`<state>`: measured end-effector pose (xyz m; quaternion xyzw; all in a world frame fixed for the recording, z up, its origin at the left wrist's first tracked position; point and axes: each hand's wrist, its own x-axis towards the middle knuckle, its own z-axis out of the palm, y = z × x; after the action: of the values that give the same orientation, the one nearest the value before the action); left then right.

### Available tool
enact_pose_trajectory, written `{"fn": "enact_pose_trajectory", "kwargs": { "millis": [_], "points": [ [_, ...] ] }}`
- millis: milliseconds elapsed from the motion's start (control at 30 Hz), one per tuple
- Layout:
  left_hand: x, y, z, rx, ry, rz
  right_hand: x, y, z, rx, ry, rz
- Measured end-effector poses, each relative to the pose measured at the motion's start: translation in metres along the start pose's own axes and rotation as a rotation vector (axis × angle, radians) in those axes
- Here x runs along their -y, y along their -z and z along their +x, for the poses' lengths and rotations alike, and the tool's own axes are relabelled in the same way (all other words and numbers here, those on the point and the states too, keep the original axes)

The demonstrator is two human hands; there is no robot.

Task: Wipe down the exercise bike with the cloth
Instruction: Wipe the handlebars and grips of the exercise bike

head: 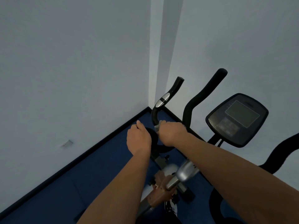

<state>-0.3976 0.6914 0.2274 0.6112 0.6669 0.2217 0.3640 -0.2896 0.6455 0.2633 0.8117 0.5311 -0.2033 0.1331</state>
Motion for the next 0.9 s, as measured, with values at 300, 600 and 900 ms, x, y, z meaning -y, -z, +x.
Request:
{"fn": "enact_pose_trajectory", "kwargs": {
  "millis": [300, 600, 900],
  "points": [
    [0.001, 0.002, 0.011, -0.026, -0.114, 0.291, 0.009, 0.007, 0.027, -0.022, -0.144, 0.397],
    [0.001, 0.006, 0.016, -0.022, -0.202, 0.331, 0.007, 0.01, 0.07, -0.178, -0.327, 1.279],
    [0.013, -0.004, 0.025, -0.196, -0.412, 0.478, -0.013, 0.06, 0.098, -0.411, -0.733, 1.947]
  ]
}}
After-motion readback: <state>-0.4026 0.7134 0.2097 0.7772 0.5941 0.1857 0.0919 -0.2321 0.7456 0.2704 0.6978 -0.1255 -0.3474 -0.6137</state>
